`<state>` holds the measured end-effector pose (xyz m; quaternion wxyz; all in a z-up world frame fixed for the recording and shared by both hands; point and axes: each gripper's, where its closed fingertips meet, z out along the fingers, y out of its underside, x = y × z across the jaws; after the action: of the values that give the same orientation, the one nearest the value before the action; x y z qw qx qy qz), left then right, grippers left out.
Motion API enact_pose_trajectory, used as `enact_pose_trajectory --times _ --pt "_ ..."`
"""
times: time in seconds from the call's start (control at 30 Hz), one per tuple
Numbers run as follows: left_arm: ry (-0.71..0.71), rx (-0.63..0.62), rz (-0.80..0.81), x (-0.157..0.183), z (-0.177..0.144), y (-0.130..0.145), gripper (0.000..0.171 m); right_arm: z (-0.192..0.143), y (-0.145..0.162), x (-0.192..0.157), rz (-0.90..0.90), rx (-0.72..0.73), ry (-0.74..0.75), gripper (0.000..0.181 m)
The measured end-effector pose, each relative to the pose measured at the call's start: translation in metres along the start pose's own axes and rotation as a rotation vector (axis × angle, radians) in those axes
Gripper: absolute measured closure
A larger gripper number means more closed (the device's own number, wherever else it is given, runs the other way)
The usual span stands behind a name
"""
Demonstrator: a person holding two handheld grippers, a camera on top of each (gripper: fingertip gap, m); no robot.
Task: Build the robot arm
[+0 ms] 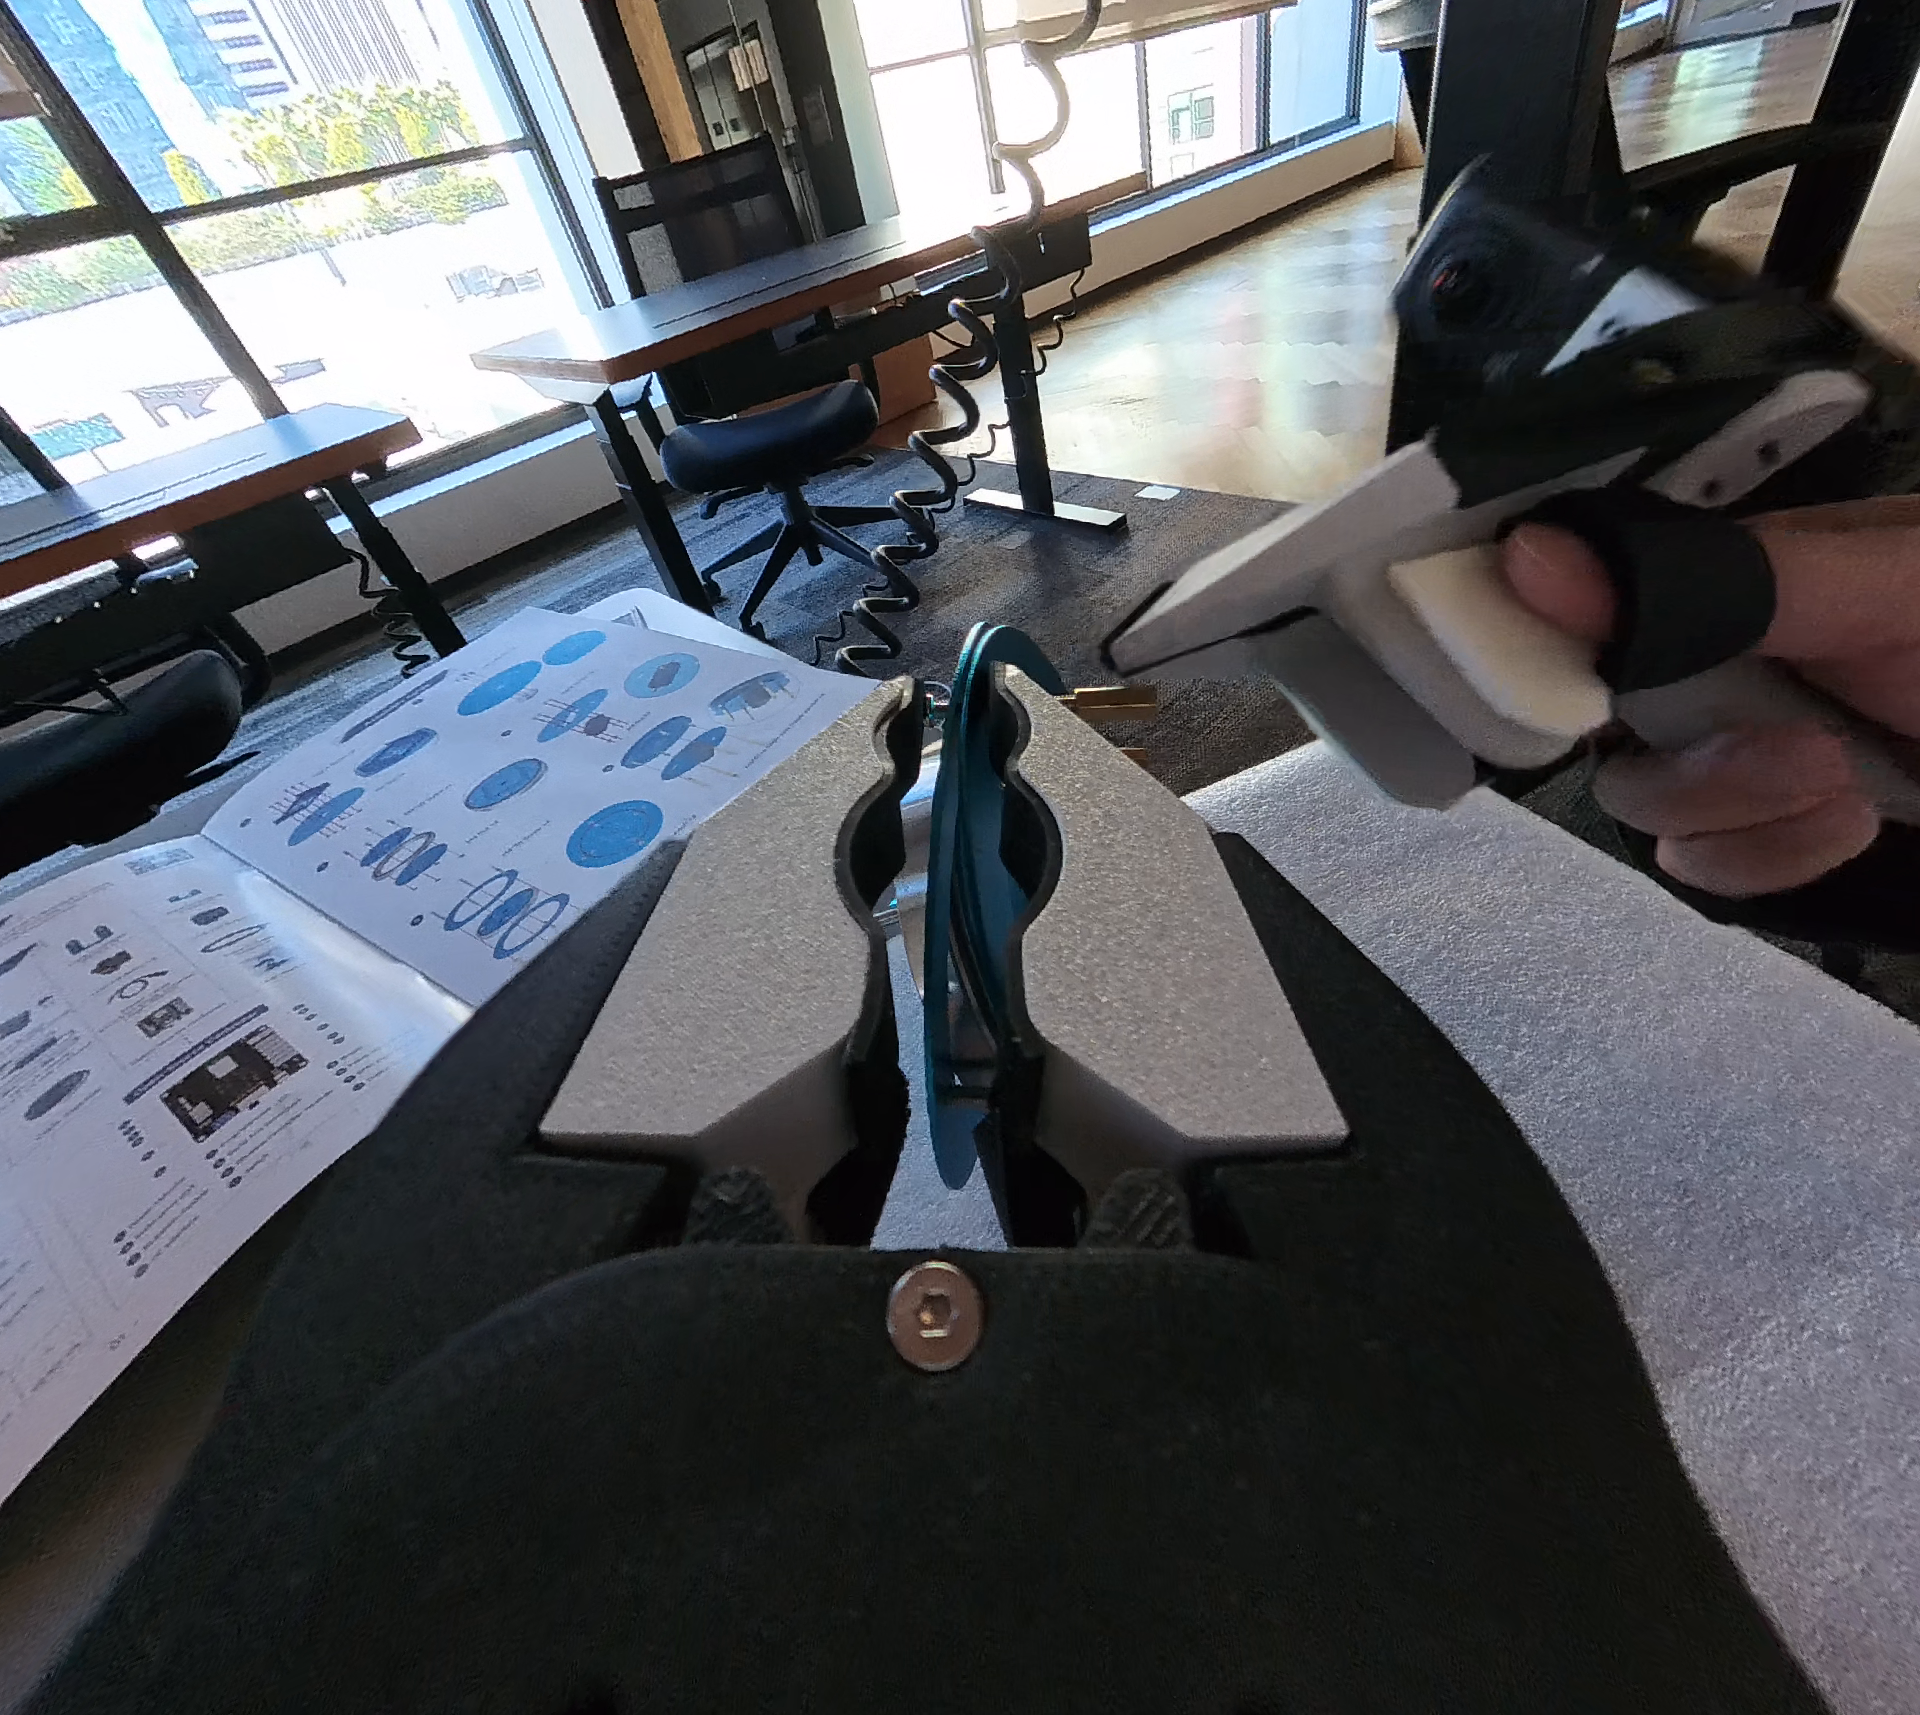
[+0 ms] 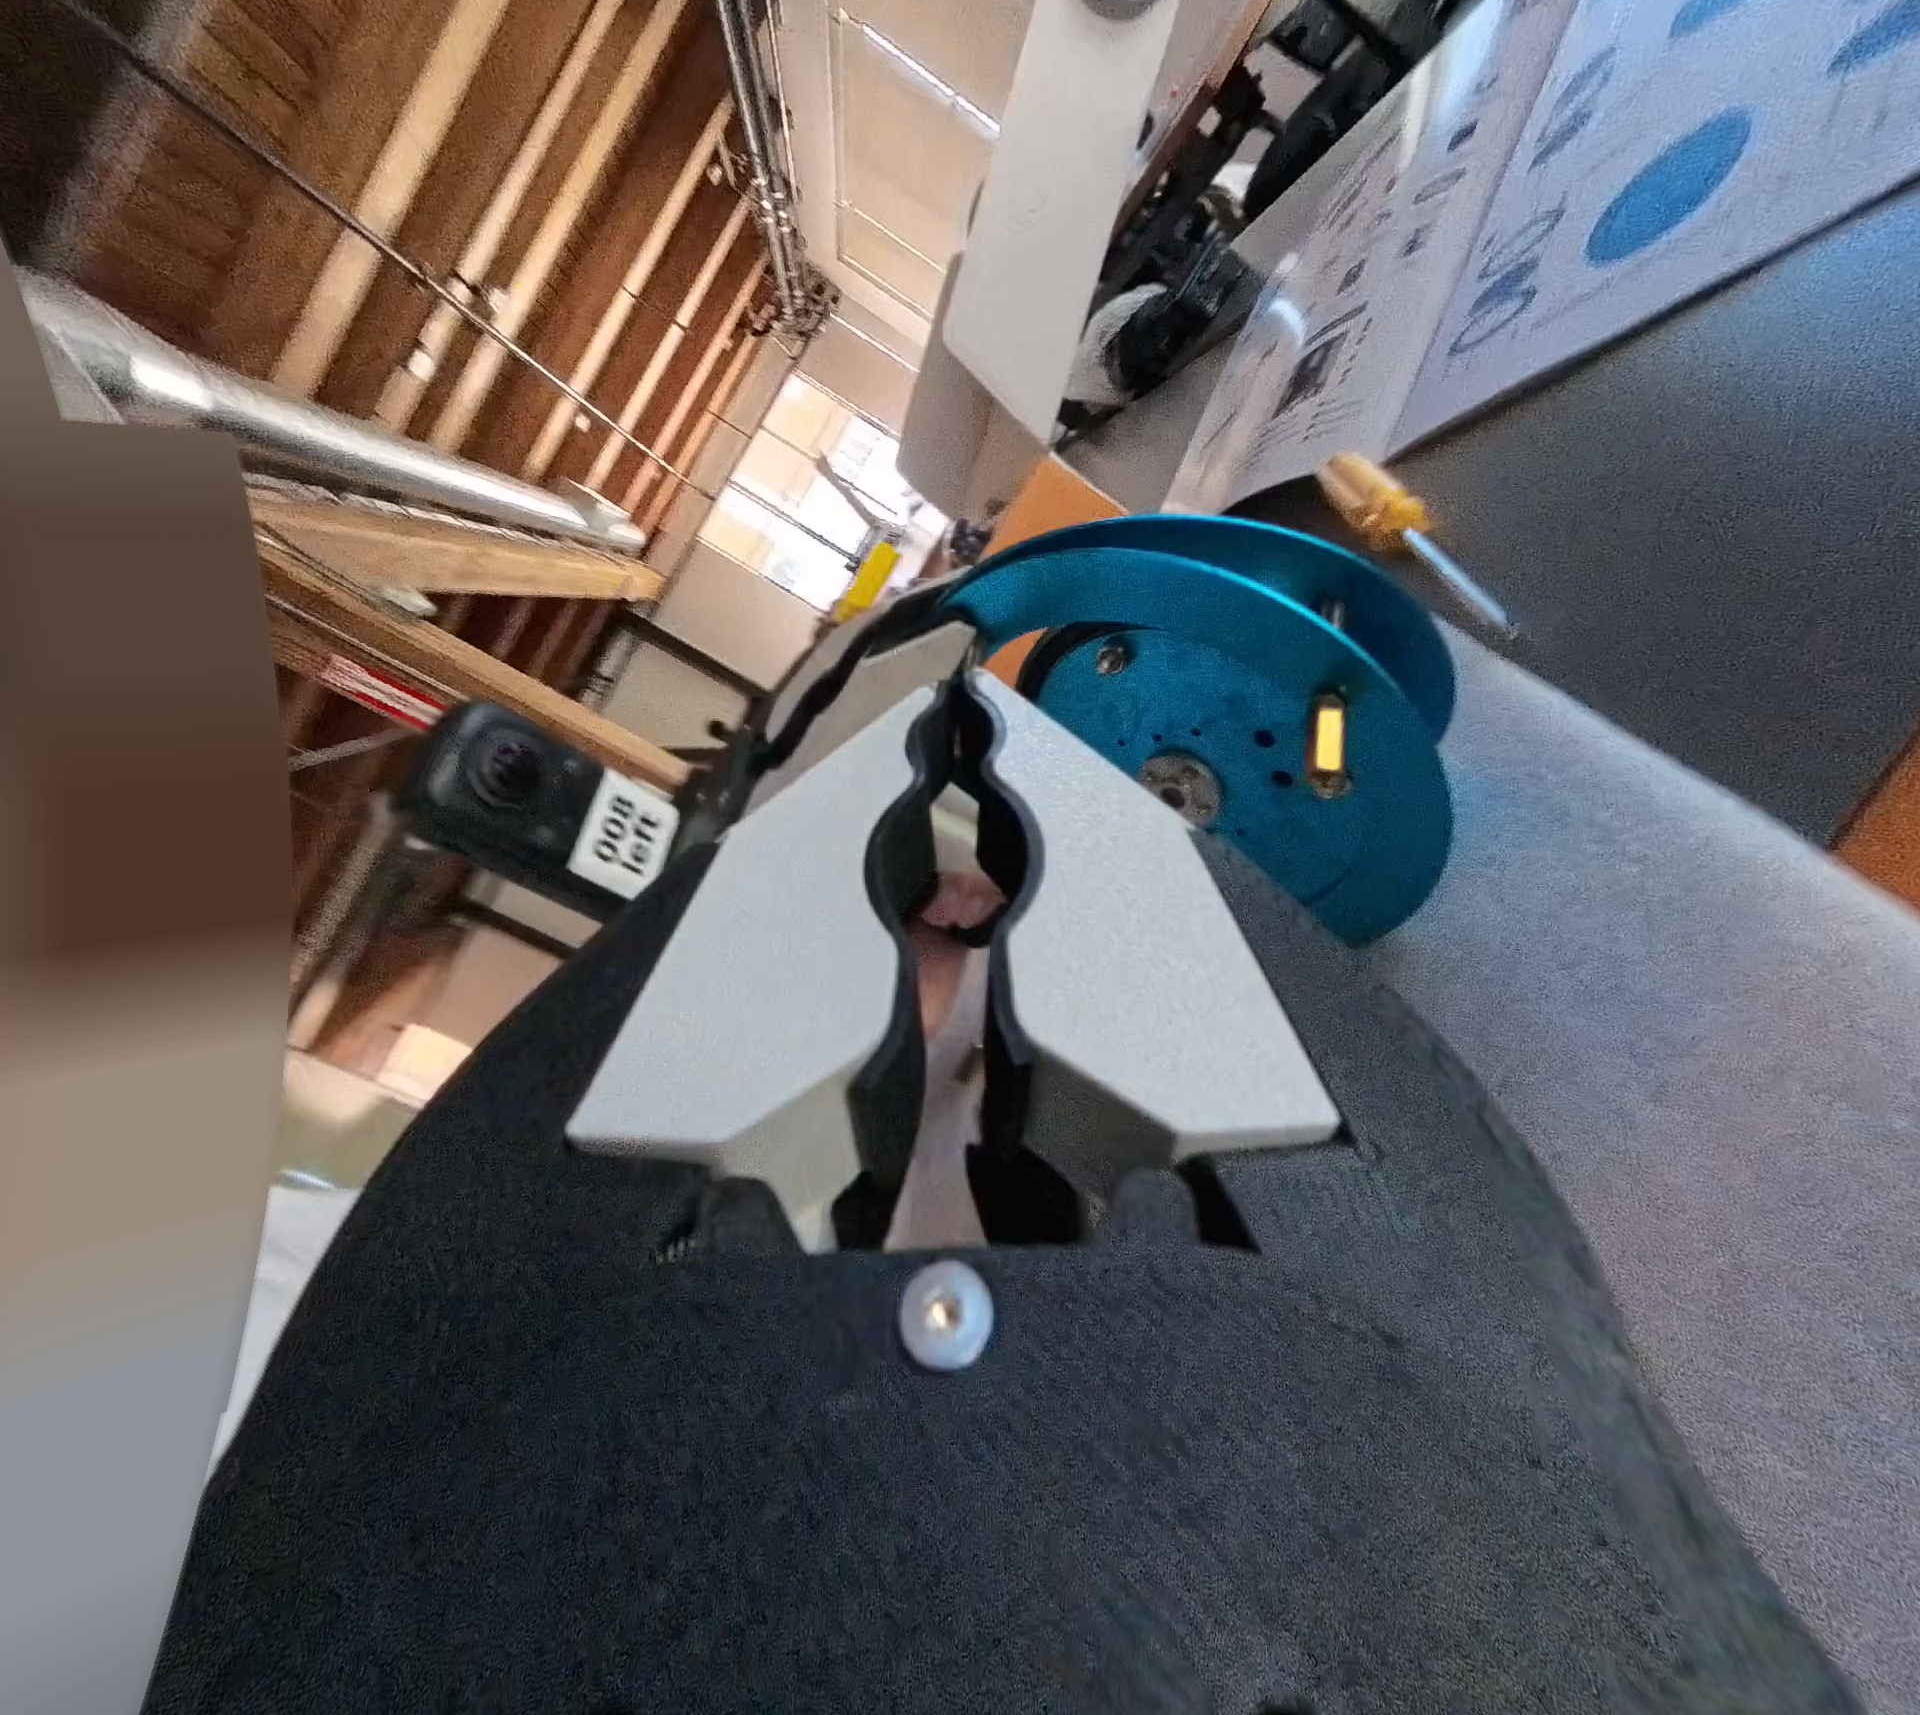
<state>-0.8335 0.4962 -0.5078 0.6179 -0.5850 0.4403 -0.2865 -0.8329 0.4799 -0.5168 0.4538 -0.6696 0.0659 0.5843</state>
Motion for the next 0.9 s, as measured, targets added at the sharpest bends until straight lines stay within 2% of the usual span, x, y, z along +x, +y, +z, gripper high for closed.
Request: enact_pose_trajectory --times 0.07,0.13,0.2,0.27,0.3,0.4,0.47,0.57,0.6,0.63,0.7,0.77,0.83,0.9 --pt "0.001 0.001 -0.007 -0.001 -0.001 0.000 0.162 -0.004 -0.002 -0.002 -0.302 -0.017 0.104 0.174" --pt "0.001 0.000 -0.004 -0.001 0.000 0.000 0.162 -0.005 -0.004 0.001 -0.516 -0.053 0.239 0.149" --pt "0.001 -0.001 0.000 0.000 0.001 0.000 0.162 0.000 -0.001 -0.001 -0.606 -0.121 0.281 0.152" --pt "0.000 -0.003 0.001 0.000 0.001 0.000 0.162 0.003 0.004 0.005 -0.613 -0.192 0.331 0.170" --pt "-0.002 -0.003 0.000 -0.001 0.001 0.000 0.162 0.004 0.007 0.005 -0.567 -0.212 0.306 0.175" --pt "-0.008 -0.003 -0.007 -0.003 0.000 0.001 0.162 0.006 0.007 0.003 -0.336 -0.203 0.232 0.177" --pt "-0.011 -0.004 -0.006 -0.003 0.000 0.000 0.162 0.005 0.007 0.003 -0.012 -0.138 0.097 0.177" --pt "-0.006 -0.005 -0.004 -0.002 0.001 0.000 0.162 0.003 0.006 0.003 0.587 0.013 -0.208 0.176" --pt "-0.006 -0.004 0.000 -0.001 0.001 0.000 0.162 0.002 0.007 0.002 0.676 0.052 -0.279 0.175" --pt "-0.005 -0.003 0.004 -0.001 0.001 0.000 0.162 0.002 0.008 0.001 0.663 0.079 -0.304 0.175" --pt "-0.008 -0.003 -0.003 -0.002 0.000 0.000 0.162 0.002 0.011 -0.001 0.475 0.070 -0.267 0.172" --pt "-0.008 -0.005 -0.019 -0.004 -0.001 0.000 0.162 -0.002 0.008 0.006 0.169 0.032 -0.136 0.149" --pt "-0.003 -0.005 -0.034 -0.004 -0.002 0.000 0.162 -0.013 -0.003 0.009 -0.170 0.011 -0.030 0.147" --pt "-0.006 -0.006 -0.027 -0.004 -0.002 0.000 0.162 -0.019 -0.010 0.008 -0.422 -0.017 0.079 0.142"
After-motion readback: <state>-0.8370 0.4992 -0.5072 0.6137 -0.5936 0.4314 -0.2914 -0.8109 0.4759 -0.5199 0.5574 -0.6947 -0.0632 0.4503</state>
